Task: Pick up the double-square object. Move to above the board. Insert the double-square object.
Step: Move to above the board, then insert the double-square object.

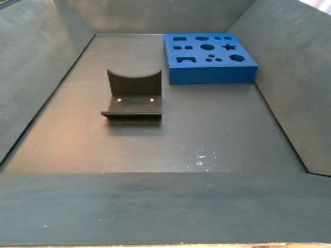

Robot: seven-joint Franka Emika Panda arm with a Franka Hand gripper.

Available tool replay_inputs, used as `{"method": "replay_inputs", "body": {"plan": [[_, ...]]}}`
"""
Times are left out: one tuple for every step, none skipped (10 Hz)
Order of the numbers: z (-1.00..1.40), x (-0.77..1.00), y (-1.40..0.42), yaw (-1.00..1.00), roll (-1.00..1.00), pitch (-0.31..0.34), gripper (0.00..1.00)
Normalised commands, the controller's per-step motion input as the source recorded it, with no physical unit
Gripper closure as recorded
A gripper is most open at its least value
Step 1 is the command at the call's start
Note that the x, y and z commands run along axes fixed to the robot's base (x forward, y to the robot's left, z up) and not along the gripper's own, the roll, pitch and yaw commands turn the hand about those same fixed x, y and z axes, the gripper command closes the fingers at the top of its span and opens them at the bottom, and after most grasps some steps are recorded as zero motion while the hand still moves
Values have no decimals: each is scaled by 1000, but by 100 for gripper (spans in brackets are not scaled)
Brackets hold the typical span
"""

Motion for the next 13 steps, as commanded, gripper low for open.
{"method": "replay_inputs", "body": {"plan": [[-141, 466, -1000, 10, -4, 22, 100], [-139, 477, -1000, 11, -5, 27, 100], [-139, 500, -1000, 12, 9, 27, 100], [-112, 429, -767, 8, 32, 29, 100], [-65, 308, -486, 5, 44, 33, 100], [-32, 201, -291, 7, 48, 28, 100], [0, -57, 0, 0, 0, 0, 100], [0, 37, 0, 0, 0, 0, 100], [0, 169, -14, 0, 0, 0, 100], [0, 23, 0, 0, 0, 0, 100], [-11, -51, 0, 0, 0, 0, 100], [-6, 0, 0, 0, 0, -23, 100], [0, 177, 0, -154, 0, 89, 100]]}}
